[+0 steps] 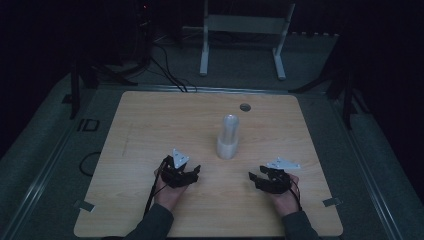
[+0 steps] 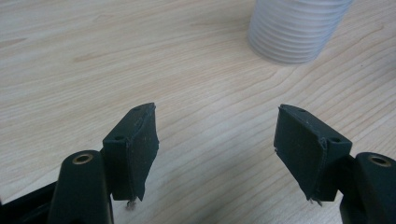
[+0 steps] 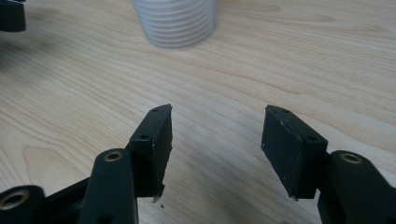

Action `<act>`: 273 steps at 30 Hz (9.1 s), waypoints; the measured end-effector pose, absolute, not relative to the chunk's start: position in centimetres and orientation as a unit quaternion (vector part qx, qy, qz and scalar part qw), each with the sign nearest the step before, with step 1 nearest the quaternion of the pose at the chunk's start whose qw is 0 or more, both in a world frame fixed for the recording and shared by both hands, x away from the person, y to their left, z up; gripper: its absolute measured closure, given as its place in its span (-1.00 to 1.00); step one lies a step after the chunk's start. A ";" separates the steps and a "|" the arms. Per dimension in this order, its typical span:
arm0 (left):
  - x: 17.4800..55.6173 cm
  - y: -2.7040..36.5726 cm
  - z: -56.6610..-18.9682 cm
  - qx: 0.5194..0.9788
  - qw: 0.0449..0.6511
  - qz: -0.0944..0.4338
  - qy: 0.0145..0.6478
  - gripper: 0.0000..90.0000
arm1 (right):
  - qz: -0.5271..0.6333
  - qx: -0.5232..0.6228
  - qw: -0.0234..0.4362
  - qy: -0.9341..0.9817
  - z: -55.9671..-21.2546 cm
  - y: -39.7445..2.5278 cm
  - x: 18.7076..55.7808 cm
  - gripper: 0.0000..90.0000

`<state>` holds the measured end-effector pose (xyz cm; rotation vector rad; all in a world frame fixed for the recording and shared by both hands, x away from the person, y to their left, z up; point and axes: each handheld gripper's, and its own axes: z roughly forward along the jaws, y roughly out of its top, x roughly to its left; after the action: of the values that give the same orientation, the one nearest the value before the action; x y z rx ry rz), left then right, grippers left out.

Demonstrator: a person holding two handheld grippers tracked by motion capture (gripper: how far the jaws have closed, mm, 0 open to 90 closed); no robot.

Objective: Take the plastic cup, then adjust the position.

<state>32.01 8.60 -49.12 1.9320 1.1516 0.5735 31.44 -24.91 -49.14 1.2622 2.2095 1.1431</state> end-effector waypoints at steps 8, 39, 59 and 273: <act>32.6 7.9 -48.0 0.767 0.407 0.228 0.441 -0.35 | 0.411 0.435 0.177 0.781 -47.1 -23.9 32.0 -0.04; 38.8 0.9 -46.1 0.775 0.489 0.199 0.346 -0.54 | 0.496 0.368 0.197 0.761 -38.4 -19.6 37.2 -0.32; 39.1 0.2 -46.6 0.765 0.503 0.219 0.338 -0.52 | 0.499 0.349 0.199 0.768 -37.6 -17.5 39.0 -0.35; 31.6 2.3 -45.8 0.763 0.557 0.196 0.263 -0.57 | 0.648 0.422 0.036 0.633 -42.0 -20.1 32.7 -0.09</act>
<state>31.60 2.25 -45.82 1.8011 0.6215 0.4624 32.72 -20.06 -41.98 1.2975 1.9444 1.9887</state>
